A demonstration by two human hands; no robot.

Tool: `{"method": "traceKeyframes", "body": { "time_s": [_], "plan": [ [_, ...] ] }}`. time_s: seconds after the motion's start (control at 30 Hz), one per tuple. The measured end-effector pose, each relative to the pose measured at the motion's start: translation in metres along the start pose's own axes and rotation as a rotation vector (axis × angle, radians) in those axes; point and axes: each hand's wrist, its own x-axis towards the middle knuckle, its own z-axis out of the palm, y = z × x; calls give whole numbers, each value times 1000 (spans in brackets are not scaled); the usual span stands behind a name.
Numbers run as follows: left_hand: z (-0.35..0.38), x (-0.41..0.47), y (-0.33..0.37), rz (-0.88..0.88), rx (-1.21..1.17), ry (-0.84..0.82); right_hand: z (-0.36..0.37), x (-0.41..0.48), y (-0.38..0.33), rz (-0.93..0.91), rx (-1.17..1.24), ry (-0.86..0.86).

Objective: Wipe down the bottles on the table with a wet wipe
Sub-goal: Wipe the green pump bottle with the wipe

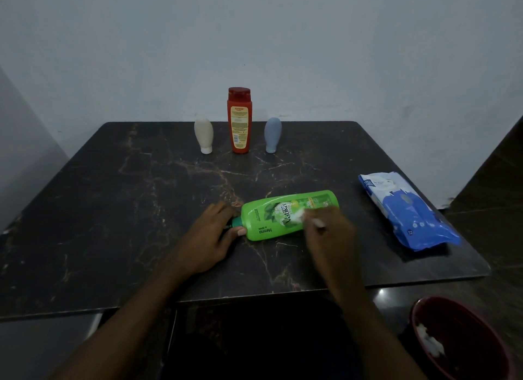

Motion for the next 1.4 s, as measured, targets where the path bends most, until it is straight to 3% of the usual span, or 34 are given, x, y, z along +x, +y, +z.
{"method": "traceKeyframes", "body": {
  "time_s": [0.2,0.33,0.47,0.73,0.87,1.0,1.13,1.23,1.33,1.4],
  "plan": [
    [2,-1,-1,4,22,10,-19,20,23,174,20,160],
    [2,-3,1,9,24,21,11,-1,-15,65,20,38],
    [1,-5,4,-3,26,35,31,-23,-33,-172,35,-82],
    [0,-4,5,23,8,43,-27,21,32,184,-16,212],
    [0,-7,5,10,0,38,-11,6,10,1,-27,57],
    [0,-6,7,12,-2,36,-17,12,18,153,43,152],
    [0,-5,6,5,-3,33,-15,10,22,-8,-31,53],
    [0,-5,7,14,-5,30,-20,16,30,130,8,142],
    [-1,-6,7,17,-8,43,-21,15,29,-1,-36,75],
    [-1,-6,8,19,-6,43,-22,15,34,20,-15,109]
  ]
}}
